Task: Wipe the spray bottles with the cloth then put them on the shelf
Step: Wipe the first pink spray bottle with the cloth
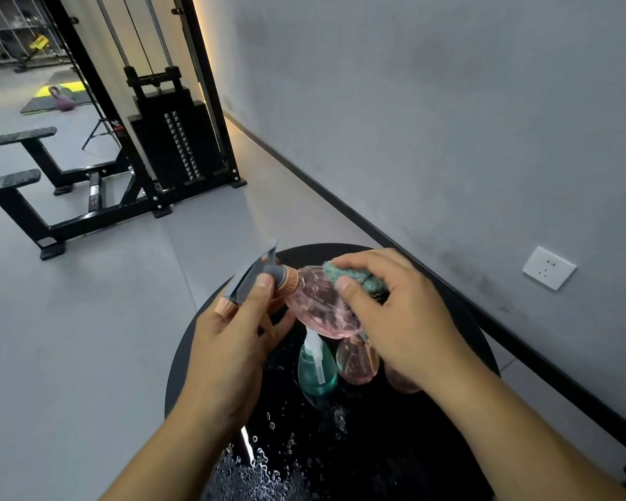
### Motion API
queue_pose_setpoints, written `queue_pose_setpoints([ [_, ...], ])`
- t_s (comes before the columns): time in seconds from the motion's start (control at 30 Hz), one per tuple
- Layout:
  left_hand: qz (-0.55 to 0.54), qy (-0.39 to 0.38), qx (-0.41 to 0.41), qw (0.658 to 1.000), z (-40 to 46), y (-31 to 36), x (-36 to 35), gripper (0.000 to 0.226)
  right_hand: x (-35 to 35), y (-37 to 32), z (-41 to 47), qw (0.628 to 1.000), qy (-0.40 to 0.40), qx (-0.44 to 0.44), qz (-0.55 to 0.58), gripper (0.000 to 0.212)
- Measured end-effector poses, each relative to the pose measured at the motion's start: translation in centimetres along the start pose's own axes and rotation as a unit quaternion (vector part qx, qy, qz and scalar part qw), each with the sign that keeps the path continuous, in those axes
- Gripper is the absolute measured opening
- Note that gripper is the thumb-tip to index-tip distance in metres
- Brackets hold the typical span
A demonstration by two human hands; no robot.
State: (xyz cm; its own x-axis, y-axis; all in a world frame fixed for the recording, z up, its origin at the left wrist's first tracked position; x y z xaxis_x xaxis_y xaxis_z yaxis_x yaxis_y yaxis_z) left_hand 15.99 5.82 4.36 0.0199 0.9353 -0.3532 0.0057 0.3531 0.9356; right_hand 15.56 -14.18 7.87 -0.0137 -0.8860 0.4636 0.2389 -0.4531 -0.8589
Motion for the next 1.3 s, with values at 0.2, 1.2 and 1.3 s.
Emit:
queue_pose_setpoints([
  [0.2, 0.024, -0.019, -0.005, 1.000, 0.0, 0.2, -0.1, 0.032, 0.5, 0.3, 0.2, 1.000, -0.002, -0.007, 0.005, 0.018],
  [1.2, -0.081, 0.051, 0.048, 0.994, 0.5, -0.1, 1.6, 0.026, -1.8, -1.9, -1.0, 0.972, 0.025, 0.151, -0.176, 0.027],
  [1.3, -0.077, 0.045, 0.051, 0.995, 0.7, 0.0, 1.8, 0.027, -1.3, -1.7, -1.1, 0.980, 0.039, 0.135, -0.142, 0.027],
])
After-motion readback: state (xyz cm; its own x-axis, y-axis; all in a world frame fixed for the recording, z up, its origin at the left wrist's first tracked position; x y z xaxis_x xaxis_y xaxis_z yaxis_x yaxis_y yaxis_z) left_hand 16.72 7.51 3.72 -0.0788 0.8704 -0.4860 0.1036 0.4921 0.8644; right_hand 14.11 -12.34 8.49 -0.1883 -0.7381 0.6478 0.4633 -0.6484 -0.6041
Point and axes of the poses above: each hand's wrist, its own z-axis towards the middle knuckle, its own x-axis out of the back of the hand, y = z × x, the point moved 7 cm from there along z, towards the middle knuckle, and after that the axes turned 9 degrees about -y, right-handed, at the moved point
